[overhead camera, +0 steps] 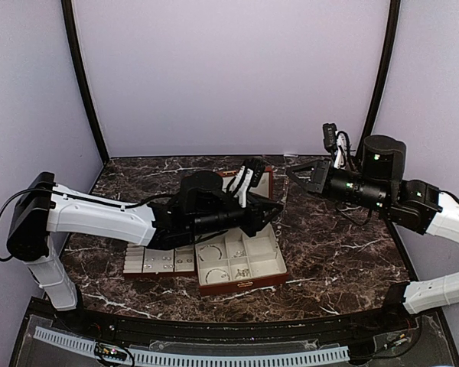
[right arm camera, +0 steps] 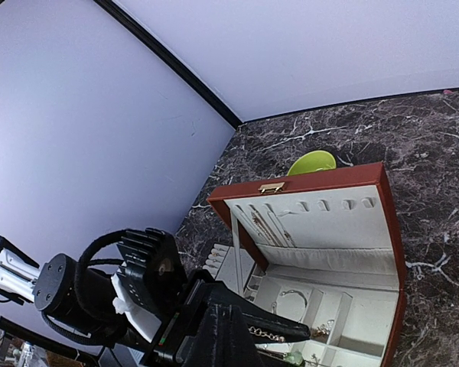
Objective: Organize the mixed jewelry
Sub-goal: Adjust the necklace.
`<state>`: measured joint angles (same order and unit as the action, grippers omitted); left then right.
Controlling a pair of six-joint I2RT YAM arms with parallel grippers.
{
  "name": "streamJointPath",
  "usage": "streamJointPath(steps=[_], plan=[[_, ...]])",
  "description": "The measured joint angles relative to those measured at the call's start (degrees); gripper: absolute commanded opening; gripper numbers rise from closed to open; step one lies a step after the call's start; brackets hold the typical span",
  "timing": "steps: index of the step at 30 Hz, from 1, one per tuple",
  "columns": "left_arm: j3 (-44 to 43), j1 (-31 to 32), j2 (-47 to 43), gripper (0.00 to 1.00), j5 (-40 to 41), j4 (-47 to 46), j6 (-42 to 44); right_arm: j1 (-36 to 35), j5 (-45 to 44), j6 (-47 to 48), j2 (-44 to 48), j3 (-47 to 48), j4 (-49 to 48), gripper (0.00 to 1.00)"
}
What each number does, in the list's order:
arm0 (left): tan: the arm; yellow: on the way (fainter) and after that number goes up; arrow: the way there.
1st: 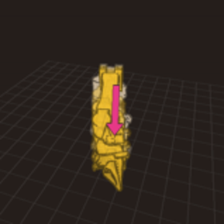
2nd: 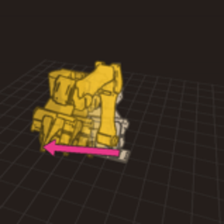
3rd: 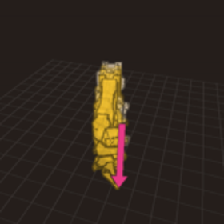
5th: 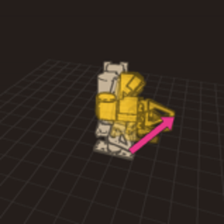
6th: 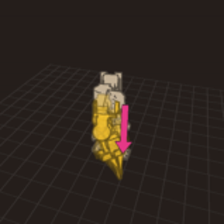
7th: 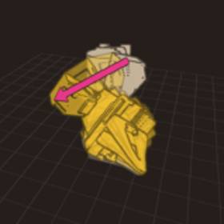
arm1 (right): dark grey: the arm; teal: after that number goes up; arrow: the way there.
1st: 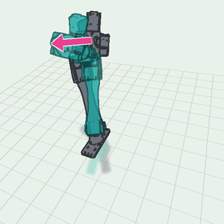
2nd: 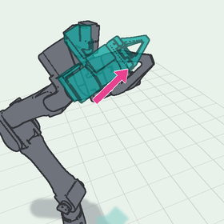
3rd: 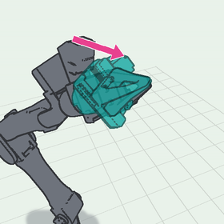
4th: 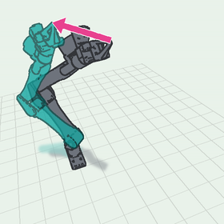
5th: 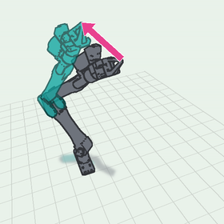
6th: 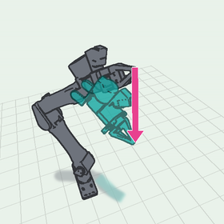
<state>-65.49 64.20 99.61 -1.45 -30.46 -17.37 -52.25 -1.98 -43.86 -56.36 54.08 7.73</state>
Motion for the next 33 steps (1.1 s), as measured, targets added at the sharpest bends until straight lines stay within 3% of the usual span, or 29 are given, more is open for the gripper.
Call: streamJointPath(steps=[19, 33], plan=[[-1.2, 0.0, 0.26, 0.19, 3.67, 0.48, 0.2, 0.0, 0.52, -0.24, 0.0, 0.0, 0.0, 0.0], [-1.75, 0.0, 1.2, 0.22, -2.49, -1.49, 0.46, 0.0, 0.46, -0.48, 0.09, -0.15, -0.02, 0.0]])
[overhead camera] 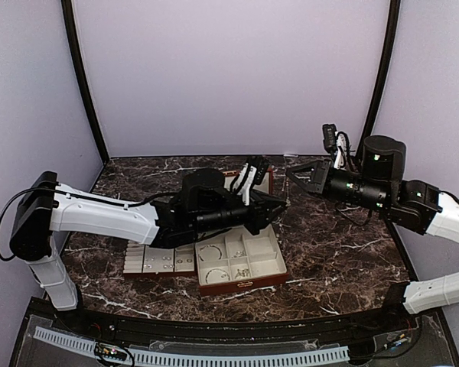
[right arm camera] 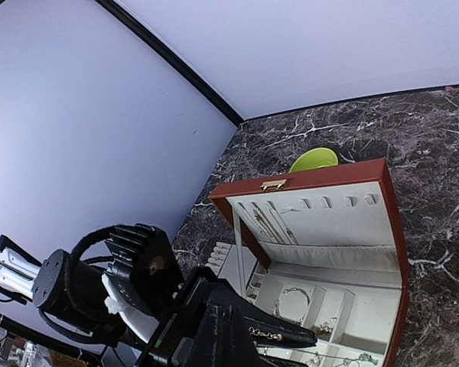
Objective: Organize the mixed jewelry
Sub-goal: Adjust the necklace.
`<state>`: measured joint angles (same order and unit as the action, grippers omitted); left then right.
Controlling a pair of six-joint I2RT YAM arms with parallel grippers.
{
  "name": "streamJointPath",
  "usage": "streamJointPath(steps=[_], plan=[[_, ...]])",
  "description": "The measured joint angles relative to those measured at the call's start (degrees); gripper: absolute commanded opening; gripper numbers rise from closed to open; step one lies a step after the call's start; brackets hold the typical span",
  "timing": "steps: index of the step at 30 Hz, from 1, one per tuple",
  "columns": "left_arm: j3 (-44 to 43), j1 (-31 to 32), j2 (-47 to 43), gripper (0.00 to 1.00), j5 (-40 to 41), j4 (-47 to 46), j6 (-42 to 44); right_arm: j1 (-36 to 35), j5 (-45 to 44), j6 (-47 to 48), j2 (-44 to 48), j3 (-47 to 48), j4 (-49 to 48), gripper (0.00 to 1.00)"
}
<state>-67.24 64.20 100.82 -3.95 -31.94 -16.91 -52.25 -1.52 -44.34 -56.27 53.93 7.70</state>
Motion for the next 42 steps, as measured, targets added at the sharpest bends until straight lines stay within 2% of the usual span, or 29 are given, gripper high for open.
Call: streamJointPath(steps=[17, 21, 27, 36, 42], plan=[[-0.33, 0.0, 0.81, 0.22, -0.44, -0.55, 0.5, 0.0, 0.59, -0.55, -0.07, -0.39, -0.66, 0.0], [-0.48, 0.0, 1.64, 0.18, 1.03, -0.46, 1.11, 0.0, 2.12, -0.55, -0.07, -0.68, -1.97, 0.0], [-0.55, -0.02, 1.73, 0.01, 2.43, 0.02, 1.73, -0.02, 3.67, -0.57, -0.07, -1.4, -3.48, 0.0], [-0.5, -0.02, 1.7, 0.0, 1.99, 0.35, 2.43, -0.22, 1.42, -1.05, 0.13, -1.79, -2.99, 0.0], [0.15, -0.02, 0.72, 0.0, -2.56, 1.95, 3.45, -0.22, -1.86, -1.51, 0.31, -1.88, -0.17, 0.0]])
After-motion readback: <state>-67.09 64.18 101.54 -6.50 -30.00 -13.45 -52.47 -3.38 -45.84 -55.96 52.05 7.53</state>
